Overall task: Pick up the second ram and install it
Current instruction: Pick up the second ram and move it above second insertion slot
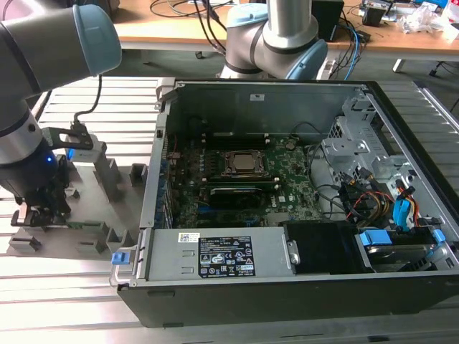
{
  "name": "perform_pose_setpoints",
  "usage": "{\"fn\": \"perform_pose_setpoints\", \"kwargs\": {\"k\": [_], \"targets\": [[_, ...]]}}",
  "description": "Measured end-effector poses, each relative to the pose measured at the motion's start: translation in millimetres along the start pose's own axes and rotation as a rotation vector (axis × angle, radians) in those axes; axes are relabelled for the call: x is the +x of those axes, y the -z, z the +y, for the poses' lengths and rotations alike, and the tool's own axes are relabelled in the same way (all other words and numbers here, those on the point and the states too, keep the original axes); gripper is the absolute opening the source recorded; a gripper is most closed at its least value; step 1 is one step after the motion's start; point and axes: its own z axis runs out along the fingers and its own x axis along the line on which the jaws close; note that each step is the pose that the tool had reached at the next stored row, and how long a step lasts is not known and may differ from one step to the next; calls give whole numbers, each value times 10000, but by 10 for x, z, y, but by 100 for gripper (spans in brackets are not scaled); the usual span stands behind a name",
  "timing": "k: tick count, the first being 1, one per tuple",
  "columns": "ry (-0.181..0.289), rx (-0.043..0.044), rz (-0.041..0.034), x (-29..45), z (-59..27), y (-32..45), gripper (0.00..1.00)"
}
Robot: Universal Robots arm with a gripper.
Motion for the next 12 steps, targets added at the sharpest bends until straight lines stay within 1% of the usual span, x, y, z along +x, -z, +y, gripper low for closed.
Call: {"fn": "perform_pose_setpoints", "kwargs": {"k": [2, 5, 9, 12], "targets": [[50, -1, 3, 6, -1, -21, 30], [212, -3, 8, 35, -7, -96, 30], [321, -7, 14, 59, -10, -163, 30], [331, -8, 16, 60, -11, -170, 30]]}}
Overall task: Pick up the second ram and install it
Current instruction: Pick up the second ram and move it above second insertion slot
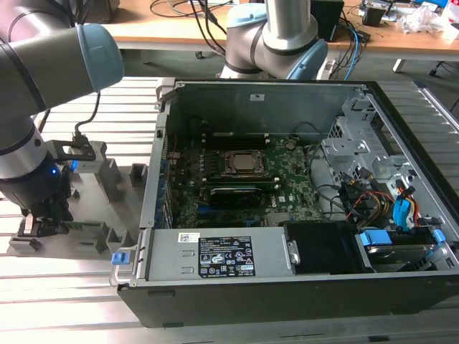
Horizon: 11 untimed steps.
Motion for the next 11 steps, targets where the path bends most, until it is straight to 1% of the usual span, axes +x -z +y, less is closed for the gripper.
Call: {"fn": "perform_pose_setpoints", "kwargs": {"k": [2, 4, 5, 11], "targets": [[0, 1, -1, 0, -1, -1, 30], [1, 1, -1, 0, 0, -2, 16], [1, 1, -1, 0, -1, -2, 14], [0, 1, -1, 0, 0, -5, 14]]}}
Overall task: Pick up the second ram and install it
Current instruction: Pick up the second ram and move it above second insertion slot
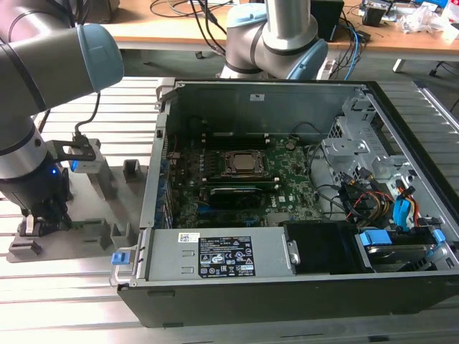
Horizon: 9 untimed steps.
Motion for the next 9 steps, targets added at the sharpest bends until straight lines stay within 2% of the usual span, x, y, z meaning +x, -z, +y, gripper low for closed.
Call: {"fn": "perform_pose_setpoints", "kwargs": {"k": [9], "targets": [[0, 0, 0, 0, 0, -4, 14]]}}
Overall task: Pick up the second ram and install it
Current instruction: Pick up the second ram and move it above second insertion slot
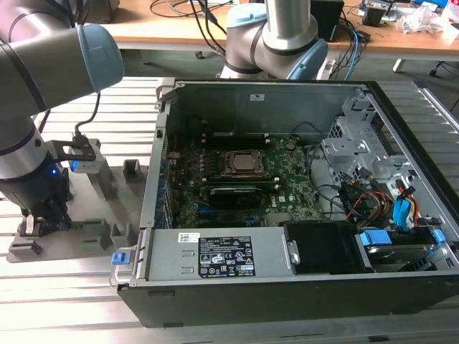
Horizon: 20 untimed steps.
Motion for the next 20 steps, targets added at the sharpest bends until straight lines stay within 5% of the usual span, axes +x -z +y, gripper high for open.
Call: {"fn": "perform_pose_setpoints", "kwargs": {"k": [3, 20], "targets": [[0, 3, -2, 0, -1, 4, 14], [0, 0, 0, -9, 13, 336, 14]]}}
